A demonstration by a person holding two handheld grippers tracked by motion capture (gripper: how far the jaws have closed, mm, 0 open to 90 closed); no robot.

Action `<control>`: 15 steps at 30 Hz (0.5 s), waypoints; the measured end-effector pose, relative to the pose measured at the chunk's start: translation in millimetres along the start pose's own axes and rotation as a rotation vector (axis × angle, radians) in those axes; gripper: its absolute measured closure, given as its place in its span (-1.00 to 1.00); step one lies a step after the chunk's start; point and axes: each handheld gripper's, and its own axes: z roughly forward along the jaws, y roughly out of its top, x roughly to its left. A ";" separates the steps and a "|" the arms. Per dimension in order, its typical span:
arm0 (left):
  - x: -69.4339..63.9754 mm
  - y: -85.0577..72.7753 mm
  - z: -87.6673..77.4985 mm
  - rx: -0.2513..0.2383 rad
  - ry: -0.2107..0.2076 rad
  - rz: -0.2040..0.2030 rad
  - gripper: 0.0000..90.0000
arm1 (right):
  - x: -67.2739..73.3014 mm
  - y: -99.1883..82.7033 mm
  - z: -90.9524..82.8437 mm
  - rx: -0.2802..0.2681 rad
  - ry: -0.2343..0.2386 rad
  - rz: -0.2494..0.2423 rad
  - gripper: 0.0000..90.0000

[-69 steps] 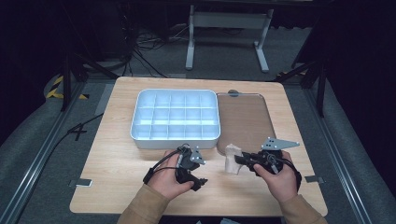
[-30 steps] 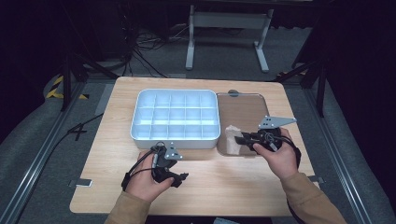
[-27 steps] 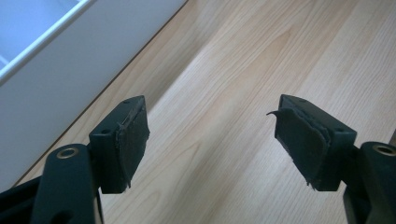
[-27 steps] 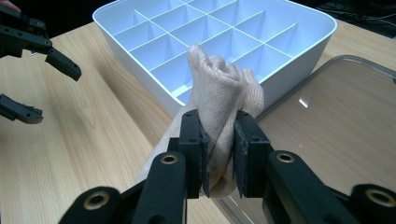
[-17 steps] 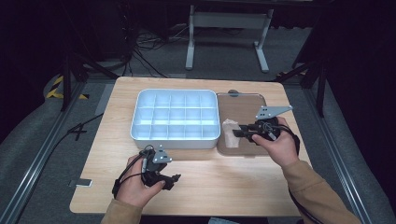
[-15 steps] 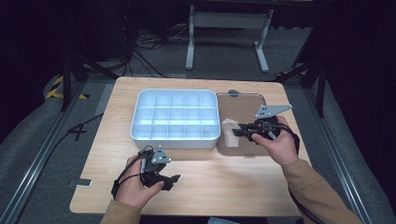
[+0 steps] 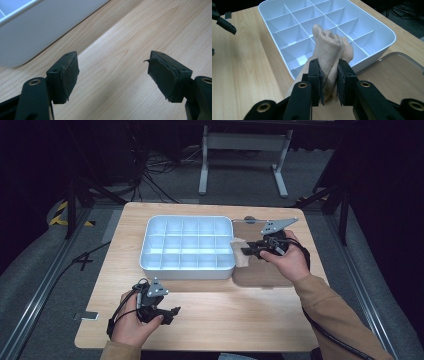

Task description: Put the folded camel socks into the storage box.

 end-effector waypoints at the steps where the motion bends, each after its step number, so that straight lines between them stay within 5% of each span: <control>1: 1.1 -0.3 -0.4 0.002 0.000 0.008 -0.44 | -1.8 2.0 1.3 0.002 0.002 -0.006 0.68; 15: 3.2 0.4 -0.2 0.000 -0.009 -0.001 -0.44 | -9.4 29.8 28.6 0.094 -0.011 -0.027 0.68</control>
